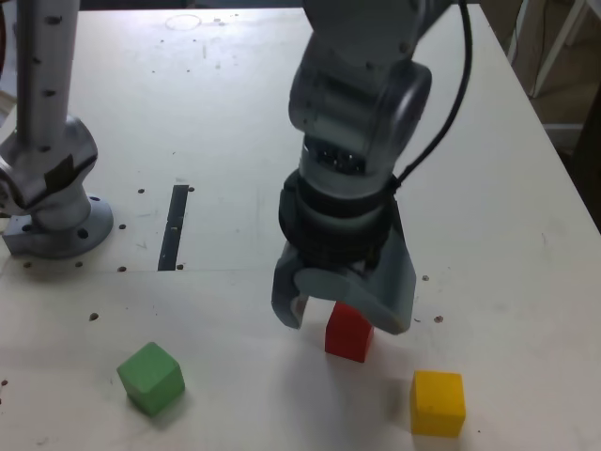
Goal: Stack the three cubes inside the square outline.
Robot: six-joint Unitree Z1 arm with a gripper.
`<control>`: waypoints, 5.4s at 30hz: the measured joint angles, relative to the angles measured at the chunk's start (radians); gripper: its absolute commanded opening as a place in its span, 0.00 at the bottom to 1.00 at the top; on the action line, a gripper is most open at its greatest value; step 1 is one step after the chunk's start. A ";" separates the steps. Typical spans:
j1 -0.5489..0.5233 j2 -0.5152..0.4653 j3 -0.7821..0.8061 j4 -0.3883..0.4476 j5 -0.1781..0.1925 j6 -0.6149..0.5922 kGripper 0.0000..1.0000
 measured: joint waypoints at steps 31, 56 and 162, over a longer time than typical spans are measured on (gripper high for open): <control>-0.004 0.057 -0.007 -0.080 -0.008 0.000 0.41; 0.081 -0.139 0.022 0.055 0.073 0.071 0.33; 0.035 0.127 -0.494 0.269 0.027 0.036 0.97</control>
